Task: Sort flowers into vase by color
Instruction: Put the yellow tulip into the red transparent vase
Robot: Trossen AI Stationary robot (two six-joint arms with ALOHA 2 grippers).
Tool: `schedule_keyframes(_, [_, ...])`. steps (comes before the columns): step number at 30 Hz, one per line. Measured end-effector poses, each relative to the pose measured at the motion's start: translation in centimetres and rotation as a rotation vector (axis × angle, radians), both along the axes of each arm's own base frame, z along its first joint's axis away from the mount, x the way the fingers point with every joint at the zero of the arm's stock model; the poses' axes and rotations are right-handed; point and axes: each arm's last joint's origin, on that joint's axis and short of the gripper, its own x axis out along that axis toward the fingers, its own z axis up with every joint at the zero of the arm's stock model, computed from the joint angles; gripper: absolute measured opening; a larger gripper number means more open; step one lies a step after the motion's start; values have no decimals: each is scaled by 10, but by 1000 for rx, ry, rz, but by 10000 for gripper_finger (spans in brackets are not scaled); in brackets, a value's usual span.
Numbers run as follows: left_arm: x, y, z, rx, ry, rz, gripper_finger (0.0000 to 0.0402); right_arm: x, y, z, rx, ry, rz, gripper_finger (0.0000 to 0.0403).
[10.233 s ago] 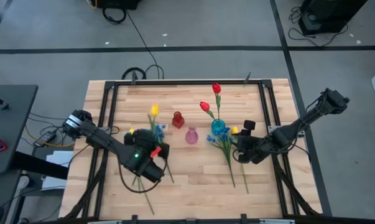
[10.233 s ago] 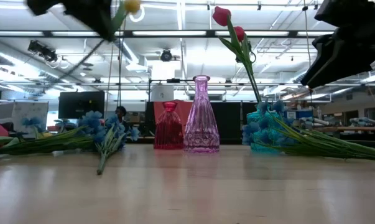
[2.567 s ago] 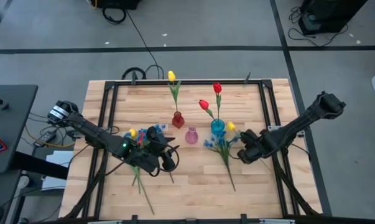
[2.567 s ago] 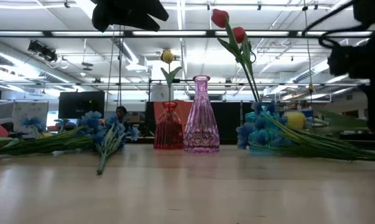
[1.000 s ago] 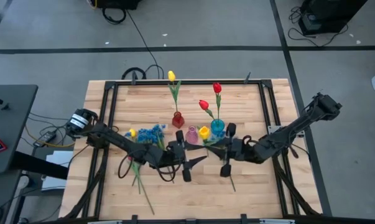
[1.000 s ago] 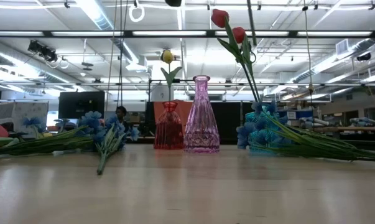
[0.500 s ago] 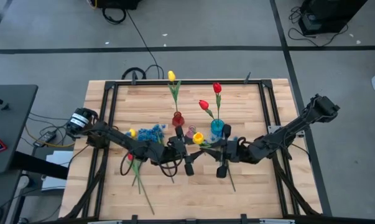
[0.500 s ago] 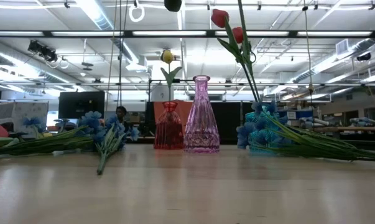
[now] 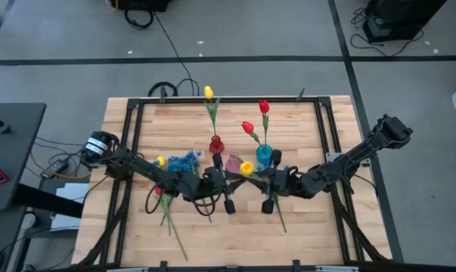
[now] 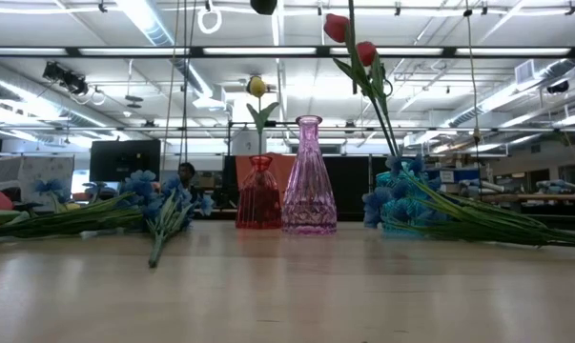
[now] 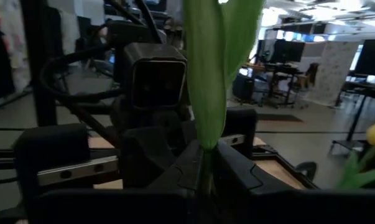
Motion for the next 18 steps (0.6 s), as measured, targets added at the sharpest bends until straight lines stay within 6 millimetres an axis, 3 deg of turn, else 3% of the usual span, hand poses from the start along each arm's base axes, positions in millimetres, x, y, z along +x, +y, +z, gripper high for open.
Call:
schedule_keyframes(7, [0,1,0,-8,2,45,24,0,0,-1,-29,17,-12,63])
schedule_keyframes(14, [-1,2,2,-20,-12,62,15,-2,1,-4,-47,54,-17,183])
schedule_keyframes(18, [-13,3,14,-45,19,107,16,-22,2,11,-53,53,-79,244])
